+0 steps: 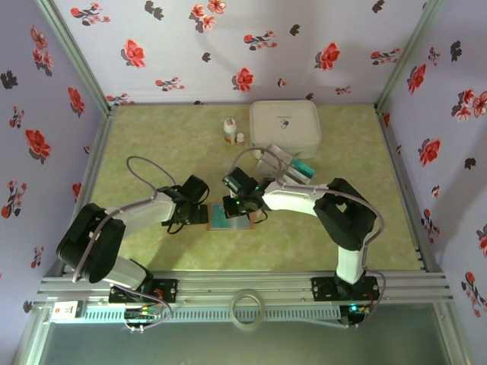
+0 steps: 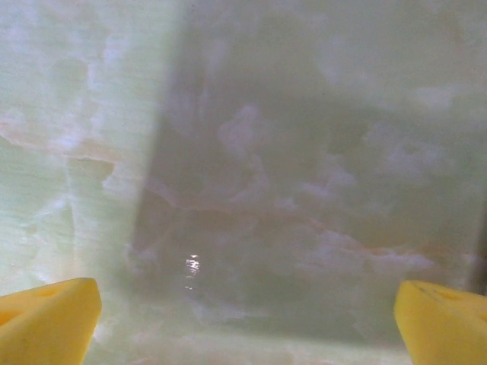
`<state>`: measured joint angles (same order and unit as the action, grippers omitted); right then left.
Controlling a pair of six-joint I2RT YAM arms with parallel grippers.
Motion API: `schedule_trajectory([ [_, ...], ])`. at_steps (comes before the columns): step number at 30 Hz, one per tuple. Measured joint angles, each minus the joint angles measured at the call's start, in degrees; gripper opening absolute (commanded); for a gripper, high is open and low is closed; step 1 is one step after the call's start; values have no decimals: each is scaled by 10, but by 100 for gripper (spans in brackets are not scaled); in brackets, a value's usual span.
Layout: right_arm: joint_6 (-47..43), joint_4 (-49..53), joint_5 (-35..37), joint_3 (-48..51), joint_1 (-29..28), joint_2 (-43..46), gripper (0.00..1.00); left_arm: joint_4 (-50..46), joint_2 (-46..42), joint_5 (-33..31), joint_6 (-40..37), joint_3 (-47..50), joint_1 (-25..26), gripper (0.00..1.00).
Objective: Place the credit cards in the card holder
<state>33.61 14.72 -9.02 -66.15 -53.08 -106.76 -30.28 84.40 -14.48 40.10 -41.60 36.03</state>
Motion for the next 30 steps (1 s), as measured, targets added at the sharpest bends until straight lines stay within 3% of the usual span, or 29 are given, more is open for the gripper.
schedule_trajectory([
  [9,0,-5,-9,-1,0,-9,5,1,0,1,0,0,0,100],
  [11,-3,3,-10,-2,1,-6,10,1,0,1,0,0,0,100],
  [15,-25,43,0,-8,13,33,32,-2,-6,1,0,0,0,100],
  [20,-71,95,27,-26,78,125,45,-9,-52,1,-2,0,0,100],
  [25,-129,159,72,-54,162,165,46,-19,-116,2,-4,-4,0,100],
  [30,-181,220,118,-58,203,160,46,-19,-159,6,-7,-10,0,100],
])
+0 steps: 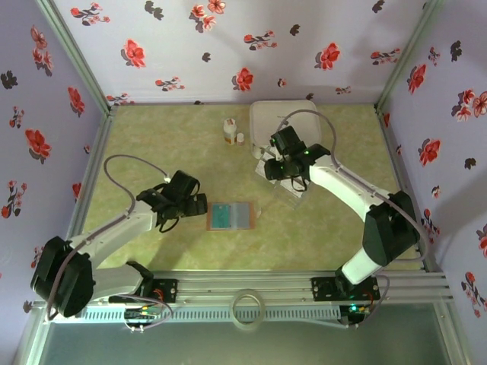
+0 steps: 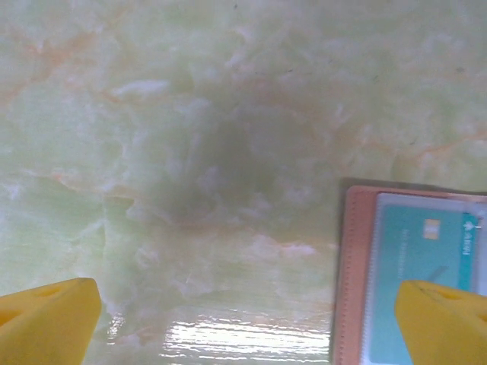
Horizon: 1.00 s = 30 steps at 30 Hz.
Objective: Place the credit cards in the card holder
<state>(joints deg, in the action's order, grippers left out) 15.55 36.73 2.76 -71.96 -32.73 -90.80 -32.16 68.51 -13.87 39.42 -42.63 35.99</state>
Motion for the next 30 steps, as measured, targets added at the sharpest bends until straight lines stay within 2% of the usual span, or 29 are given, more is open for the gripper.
schedule_trajectory([
  [11,-62,60,75,-9,9,-49,45,0,-6,14,-2,0,0,100],
  [24,-77,65,92,-9,9,-77,43,4,-6,21,-2,6,0,100],
  [30,-79,64,91,-7,9,-82,36,7,-6,21,-2,7,0,100],
])
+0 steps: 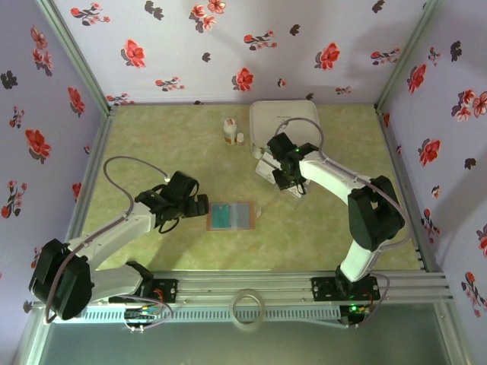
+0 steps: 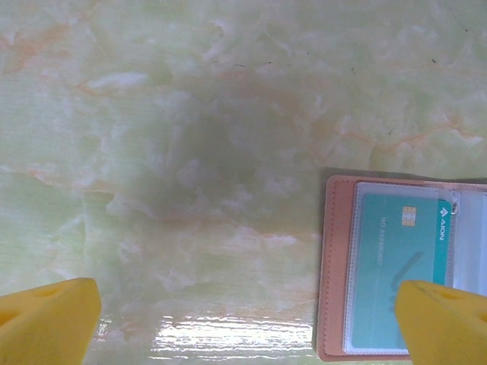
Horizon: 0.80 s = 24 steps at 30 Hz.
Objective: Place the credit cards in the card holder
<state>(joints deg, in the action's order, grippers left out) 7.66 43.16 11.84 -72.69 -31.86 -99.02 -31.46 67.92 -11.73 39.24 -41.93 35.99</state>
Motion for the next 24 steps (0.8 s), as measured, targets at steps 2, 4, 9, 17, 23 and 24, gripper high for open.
schedule_trajectory([
  [2,-2,0,0,3,0,0,32,2,0,0,0,0,0,100],
  [4,-4,0,-1,6,0,0,30,4,2,0,0,1,0,100],
  [9,-8,0,-2,7,0,0,31,8,6,4,0,2,0,100],
  [17,-10,9,-3,7,-4,11,42,9,9,4,0,5,0,100],
  [23,28,-3,-39,11,-44,80,40,10,30,12,0,5,0,100],
  [24,38,-15,-52,17,-53,90,38,10,34,13,1,5,1,100],
])
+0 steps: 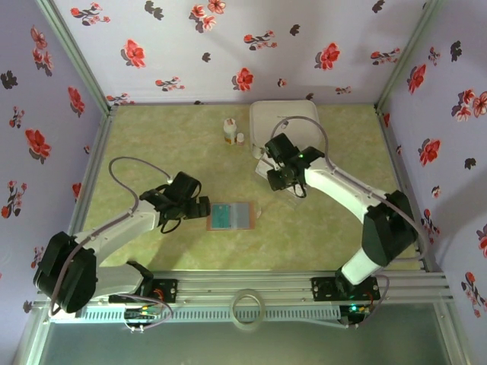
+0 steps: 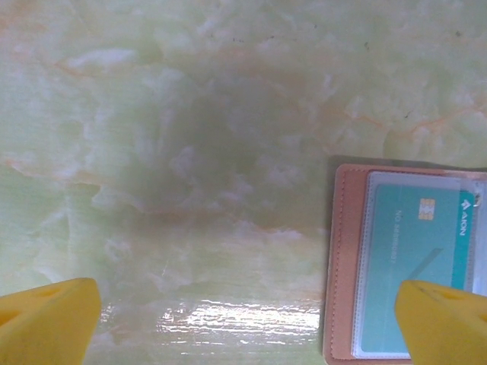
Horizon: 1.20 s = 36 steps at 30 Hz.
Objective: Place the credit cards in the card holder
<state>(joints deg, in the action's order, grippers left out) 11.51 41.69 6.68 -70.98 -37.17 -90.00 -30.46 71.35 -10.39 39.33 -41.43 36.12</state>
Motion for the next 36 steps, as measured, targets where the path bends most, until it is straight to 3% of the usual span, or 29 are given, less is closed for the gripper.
schedule_trajectory([
  [5,72,-84,-76,57,-38,11,27,4,33,2,8,-1,21,100],
  [9,131,-148,-121,103,-56,-5,26,4,62,0,12,-5,39,100],
  [22,237,-236,-131,144,-116,-17,37,-2,86,-28,13,-14,50,100],
  [36,267,-256,-125,156,-118,-36,41,9,86,-31,13,2,51,100],
])
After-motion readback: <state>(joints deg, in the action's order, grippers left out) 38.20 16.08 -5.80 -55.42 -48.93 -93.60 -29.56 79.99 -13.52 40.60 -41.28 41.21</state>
